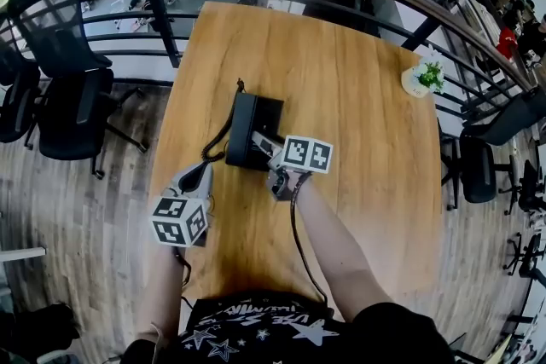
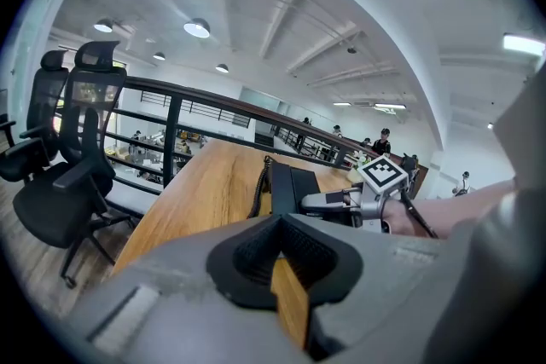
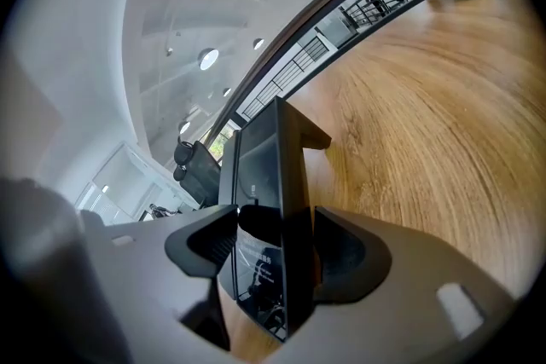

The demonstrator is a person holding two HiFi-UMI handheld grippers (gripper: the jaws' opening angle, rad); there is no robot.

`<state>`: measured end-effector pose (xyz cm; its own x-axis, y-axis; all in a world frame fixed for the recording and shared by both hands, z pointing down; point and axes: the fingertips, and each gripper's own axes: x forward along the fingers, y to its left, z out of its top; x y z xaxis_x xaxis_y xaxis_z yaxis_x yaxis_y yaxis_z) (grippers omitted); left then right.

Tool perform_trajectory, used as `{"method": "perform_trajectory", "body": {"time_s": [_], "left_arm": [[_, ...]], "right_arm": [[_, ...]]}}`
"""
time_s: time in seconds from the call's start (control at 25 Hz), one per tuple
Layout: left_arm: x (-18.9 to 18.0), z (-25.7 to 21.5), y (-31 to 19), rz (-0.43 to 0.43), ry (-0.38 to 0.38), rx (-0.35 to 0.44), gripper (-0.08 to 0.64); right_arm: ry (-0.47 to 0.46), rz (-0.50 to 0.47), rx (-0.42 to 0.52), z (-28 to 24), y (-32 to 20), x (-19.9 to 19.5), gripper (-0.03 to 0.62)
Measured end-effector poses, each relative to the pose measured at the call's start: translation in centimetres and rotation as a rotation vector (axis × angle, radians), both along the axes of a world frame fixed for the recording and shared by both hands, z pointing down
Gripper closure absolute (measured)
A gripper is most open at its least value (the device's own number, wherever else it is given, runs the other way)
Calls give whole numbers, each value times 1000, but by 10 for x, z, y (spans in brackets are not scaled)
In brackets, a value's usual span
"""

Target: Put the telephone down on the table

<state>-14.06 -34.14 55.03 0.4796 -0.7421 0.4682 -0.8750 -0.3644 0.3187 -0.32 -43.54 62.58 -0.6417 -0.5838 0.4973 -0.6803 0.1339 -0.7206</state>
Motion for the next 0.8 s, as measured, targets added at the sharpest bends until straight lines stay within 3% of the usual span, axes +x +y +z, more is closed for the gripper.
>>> {"method": "perform_trajectory", "body": {"time_s": [0.24,0.48,0.8], "left_arm": [[-13,-5,23,-18,-5,3,558],[-6,-20,47,-22,-4,26,558],[8,-40,87,-1,-22,63,558]], "right_arm": [[-14,29,16,-12,25,12,327],[17,39,100,-45,47,31,370],[92,-56,250,-89,91,27,422]]}}
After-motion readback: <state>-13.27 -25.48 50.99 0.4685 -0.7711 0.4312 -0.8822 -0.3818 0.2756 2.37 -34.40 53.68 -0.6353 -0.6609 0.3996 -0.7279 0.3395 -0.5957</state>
